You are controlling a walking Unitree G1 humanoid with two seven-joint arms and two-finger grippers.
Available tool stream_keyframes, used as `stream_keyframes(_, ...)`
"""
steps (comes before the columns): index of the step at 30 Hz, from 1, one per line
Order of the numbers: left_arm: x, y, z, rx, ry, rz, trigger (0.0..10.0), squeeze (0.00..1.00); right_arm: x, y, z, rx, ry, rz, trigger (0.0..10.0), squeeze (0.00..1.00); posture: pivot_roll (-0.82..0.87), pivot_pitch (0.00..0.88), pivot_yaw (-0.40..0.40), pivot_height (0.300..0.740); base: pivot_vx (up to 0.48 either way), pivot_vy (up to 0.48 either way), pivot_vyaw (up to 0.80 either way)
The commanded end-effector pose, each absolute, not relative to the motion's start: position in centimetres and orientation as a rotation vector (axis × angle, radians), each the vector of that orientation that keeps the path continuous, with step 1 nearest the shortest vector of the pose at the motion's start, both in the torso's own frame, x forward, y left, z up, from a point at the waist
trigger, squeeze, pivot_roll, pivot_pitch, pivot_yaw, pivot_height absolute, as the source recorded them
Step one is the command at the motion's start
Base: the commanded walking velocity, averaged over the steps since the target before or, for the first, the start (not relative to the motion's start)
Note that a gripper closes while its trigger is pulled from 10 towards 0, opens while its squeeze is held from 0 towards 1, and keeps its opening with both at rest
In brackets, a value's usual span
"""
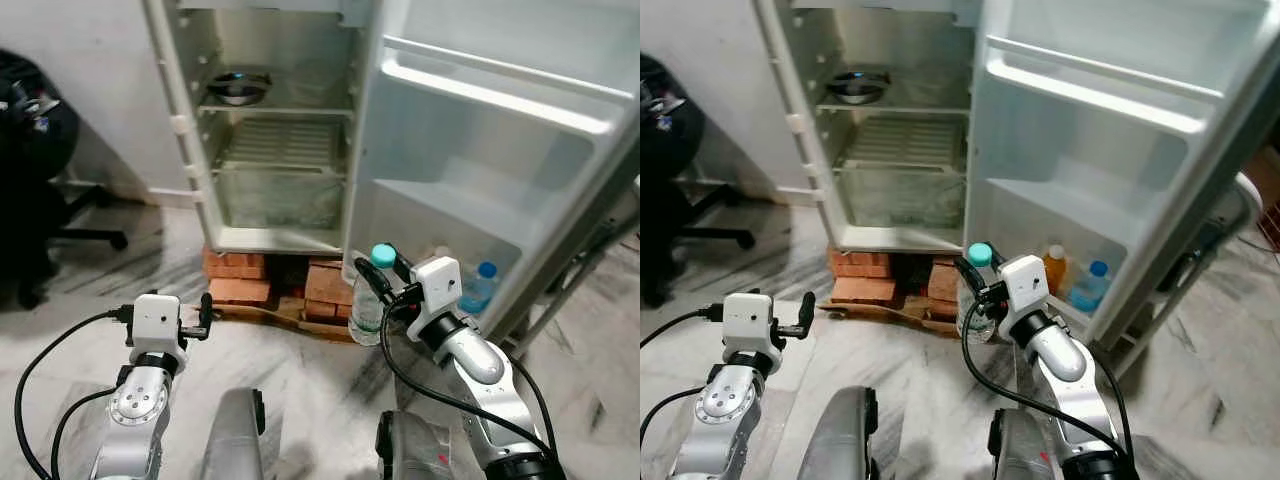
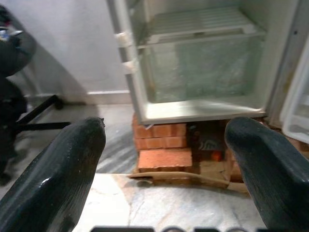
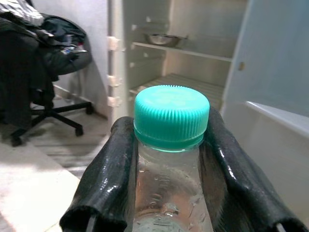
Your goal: Restocking fridge
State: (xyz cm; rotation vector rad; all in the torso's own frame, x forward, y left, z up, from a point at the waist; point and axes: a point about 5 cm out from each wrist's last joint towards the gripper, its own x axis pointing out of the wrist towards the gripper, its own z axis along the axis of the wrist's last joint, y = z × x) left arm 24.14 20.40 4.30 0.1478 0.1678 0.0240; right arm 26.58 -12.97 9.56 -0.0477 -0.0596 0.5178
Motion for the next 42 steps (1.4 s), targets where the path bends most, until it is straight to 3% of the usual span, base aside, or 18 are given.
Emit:
stream_keyframes(1,24.47,20.36,4.8,0.155,0.145,0.018,10.0,0.0,27.03,-12.82,10.79,-0.058,-0.12,0.523,10.0,0.0,0.01,0.0,-0.016,0.626,0.277,0.0,0.0)
stream_keyframes(8,24.55,20.26,4.79,0.151,0.145,0.015,10.0,0.0,27.15,-12.91,10.89,-0.064,-0.125,0.52,10.0,0.0,0.01,0.0,-0.018,0.626,0.312,0.0,0.0)
stream_keyframes(32,24.64,19.89,4.58,0.147,0.149,0.0,10.0,0.0,27.12,-12.8,10.82,-0.088,-0.131,0.539,10.0,0.0,0.01,0.0,-0.018,0.626,0.322,0.285,0.0)
stream_keyframes(42,24.59,19.5,4.56,0.149,0.142,-0.02,10.0,0.0,27.25,-13.32,10.59,-0.114,-0.122,0.503,10.0,0.0,0.01,0.0,-0.018,0.626,0.163,0.0,0.0)
